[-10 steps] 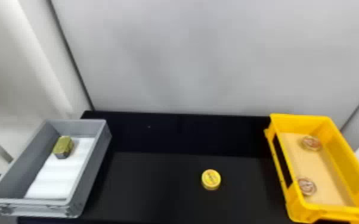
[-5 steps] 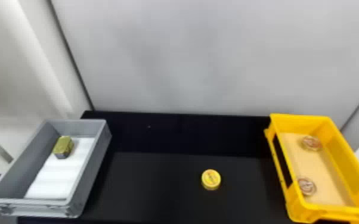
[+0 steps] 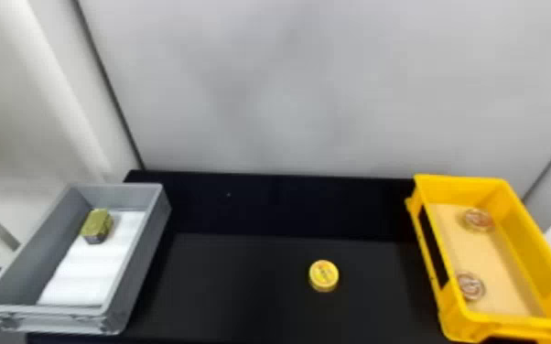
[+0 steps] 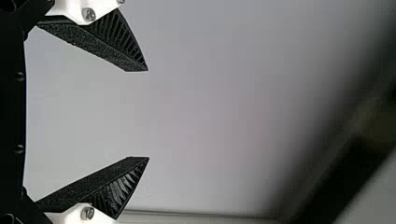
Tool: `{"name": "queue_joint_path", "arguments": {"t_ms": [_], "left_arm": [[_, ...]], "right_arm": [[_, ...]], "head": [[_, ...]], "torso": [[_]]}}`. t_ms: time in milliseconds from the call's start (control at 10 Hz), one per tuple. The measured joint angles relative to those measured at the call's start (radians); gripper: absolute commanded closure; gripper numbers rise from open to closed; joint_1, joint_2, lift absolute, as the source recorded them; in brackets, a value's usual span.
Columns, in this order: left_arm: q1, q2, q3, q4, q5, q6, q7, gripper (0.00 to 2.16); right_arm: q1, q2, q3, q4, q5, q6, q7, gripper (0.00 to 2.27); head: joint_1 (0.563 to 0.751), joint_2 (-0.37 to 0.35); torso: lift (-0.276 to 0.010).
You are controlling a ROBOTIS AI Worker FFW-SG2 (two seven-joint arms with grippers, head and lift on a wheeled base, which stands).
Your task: Pick up the round yellow can and place it in the yellow rectangular box
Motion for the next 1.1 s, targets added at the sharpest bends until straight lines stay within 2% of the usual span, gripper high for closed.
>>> {"name": "queue_joint_path", "arguments": {"t_ms": [200,300,500,700,900,1100], "left_arm": [[0.003,0.0,0.0,0.0,0.0,0.006,-0.002,0.14],[0.004,0.0,-0.001,0.001,0.0,0.009,-0.003,0.14],[0.004,-0.001,-0.007,0.004,0.0,0.013,-0.004,0.14],[0.0,0.003,-0.018,0.007,0.0,0.018,-0.005,0.14],[-0.003,0.005,-0.029,0.01,0.001,0.02,-0.007,0.14],[-0.005,0.004,-0.038,0.015,0.003,0.02,-0.009,0.14]], "right_arm": [[-0.079,0.061,0.017,0.028,-0.016,0.332,0.055,0.11],[-0.061,0.088,0.007,0.055,-0.016,0.396,0.085,0.11],[0.057,0.144,-0.05,0.137,-0.015,0.384,0.143,0.11],[0.159,0.179,-0.09,0.263,-0.048,0.341,0.183,0.12],[0.24,0.187,-0.107,0.401,-0.151,0.256,0.184,0.12],[0.305,0.187,-0.086,0.545,-0.243,0.162,0.208,0.13]], "head": [[0.7,0.054],[0.7,0.054],[0.7,0.054],[0.7,0.054],[0.7,0.054],[0.7,0.054]], "torso": [[-0.003],[-0.003],[-0.003],[-0.003],[-0.003],[-0.003]]}}
